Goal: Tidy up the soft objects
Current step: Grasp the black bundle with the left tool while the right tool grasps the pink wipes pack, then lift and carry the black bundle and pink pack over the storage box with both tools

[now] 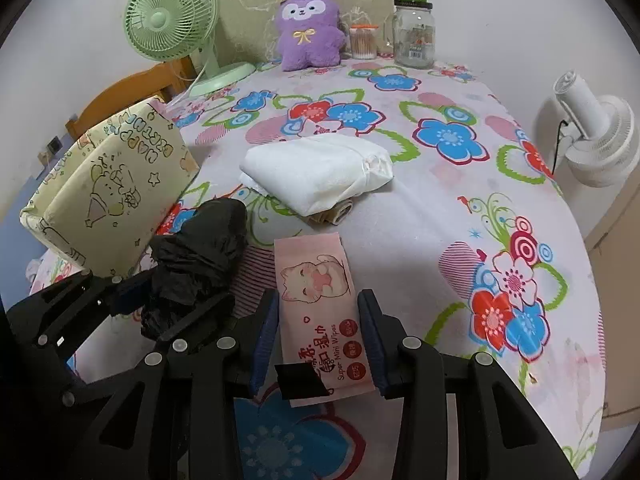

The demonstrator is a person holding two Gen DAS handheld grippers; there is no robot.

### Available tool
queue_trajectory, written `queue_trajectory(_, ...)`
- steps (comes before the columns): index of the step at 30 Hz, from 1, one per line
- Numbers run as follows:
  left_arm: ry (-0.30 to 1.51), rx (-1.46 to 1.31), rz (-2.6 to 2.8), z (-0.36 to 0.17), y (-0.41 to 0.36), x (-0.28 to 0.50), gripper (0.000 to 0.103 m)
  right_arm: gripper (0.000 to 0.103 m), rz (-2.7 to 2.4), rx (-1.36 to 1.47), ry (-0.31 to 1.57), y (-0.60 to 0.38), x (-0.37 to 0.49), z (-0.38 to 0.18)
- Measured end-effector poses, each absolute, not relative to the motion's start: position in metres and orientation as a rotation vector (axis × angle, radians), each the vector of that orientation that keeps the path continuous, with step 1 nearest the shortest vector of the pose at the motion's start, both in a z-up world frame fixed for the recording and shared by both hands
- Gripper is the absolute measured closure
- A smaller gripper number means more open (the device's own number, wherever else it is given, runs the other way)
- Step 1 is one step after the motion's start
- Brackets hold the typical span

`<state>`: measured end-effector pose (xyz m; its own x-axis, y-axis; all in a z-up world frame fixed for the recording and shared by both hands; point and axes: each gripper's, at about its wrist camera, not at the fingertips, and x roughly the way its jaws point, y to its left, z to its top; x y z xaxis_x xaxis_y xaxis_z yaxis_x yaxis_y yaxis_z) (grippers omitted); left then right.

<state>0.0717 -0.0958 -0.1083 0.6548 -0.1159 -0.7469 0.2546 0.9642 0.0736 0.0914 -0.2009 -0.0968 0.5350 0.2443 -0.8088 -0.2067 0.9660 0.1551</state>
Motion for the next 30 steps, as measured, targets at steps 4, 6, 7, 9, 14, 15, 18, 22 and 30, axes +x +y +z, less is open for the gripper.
queue_trajectory(4,0.815,0.167,-0.210,-0.102,-0.094,0.063,0.065,0.060,0.256,0.038,0.949,-0.200,0.082,-0.089)
queue_trajectory(6,0.804,0.169,-0.205,-0.099,-0.094,0.058,0.065,0.060,0.239,0.028,0.937,-0.198,0.076,-0.085)
queue_trajectory(7,0.800,0.171,-0.202,-0.098,-0.094,0.056,0.065,0.060,0.229,0.020,0.934,-0.197,0.073,-0.083)
queue_trajectory(9,0.793,0.169,-0.199,-0.095,-0.093,0.051,0.065,0.060,0.201,0.001,0.924,-0.195,0.069,-0.079)
queue_trajectory(14,0.773,0.158,-0.197,-0.088,-0.090,0.042,0.065,0.060,0.177,0.005,0.896,-0.195,0.057,-0.071)
queue_trajectory(15,0.770,0.156,-0.197,-0.087,-0.090,0.039,0.065,0.060,0.172,0.003,0.888,-0.195,0.053,-0.068)
queue_trajectory(18,0.757,0.150,-0.195,-0.082,-0.087,0.033,0.065,0.060,0.162,-0.001,0.872,-0.193,0.048,-0.063)
queue_trajectory(22,0.740,0.143,-0.194,-0.075,-0.085,0.026,0.065,0.060,0.151,-0.002,0.844,-0.191,0.040,-0.054)
queue_trajectory(30,0.706,0.138,-0.202,-0.058,-0.084,0.016,0.065,0.060,0.134,-0.002,0.801,-0.190,0.028,-0.036)
